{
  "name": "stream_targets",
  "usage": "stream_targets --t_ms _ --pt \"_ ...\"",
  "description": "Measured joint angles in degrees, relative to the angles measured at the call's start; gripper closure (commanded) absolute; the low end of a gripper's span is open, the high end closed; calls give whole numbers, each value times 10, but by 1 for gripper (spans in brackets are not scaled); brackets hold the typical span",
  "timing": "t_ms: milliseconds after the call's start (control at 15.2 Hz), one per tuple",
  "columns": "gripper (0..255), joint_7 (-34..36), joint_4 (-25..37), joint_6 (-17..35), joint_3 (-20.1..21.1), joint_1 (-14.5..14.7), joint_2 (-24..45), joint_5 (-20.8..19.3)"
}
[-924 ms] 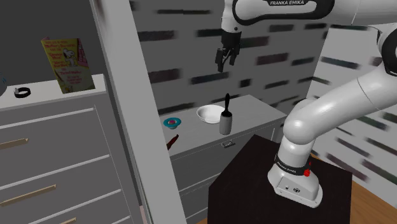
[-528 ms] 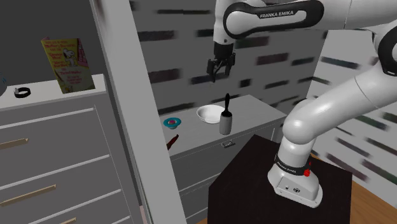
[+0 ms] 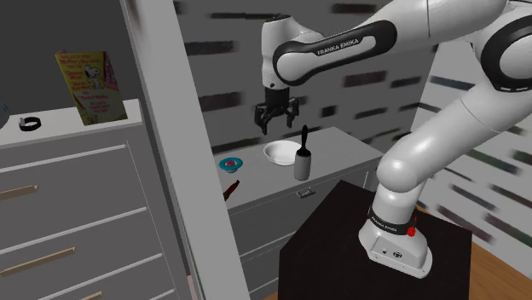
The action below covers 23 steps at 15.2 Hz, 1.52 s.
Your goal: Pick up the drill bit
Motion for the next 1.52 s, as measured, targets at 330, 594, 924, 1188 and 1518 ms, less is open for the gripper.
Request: stream_targets --t_ms 330,594,924,1188,1518 --pt "0 152 13 61 65 -24 94 6" --pt "0 278 41 107 108 -46 188 -14" --pt "0 443 90 154 137 -60 314 -67" --pt "0 565 141 177 129 -50 413 -114" --pt "0 665 205 195 103 -22 514 -156"
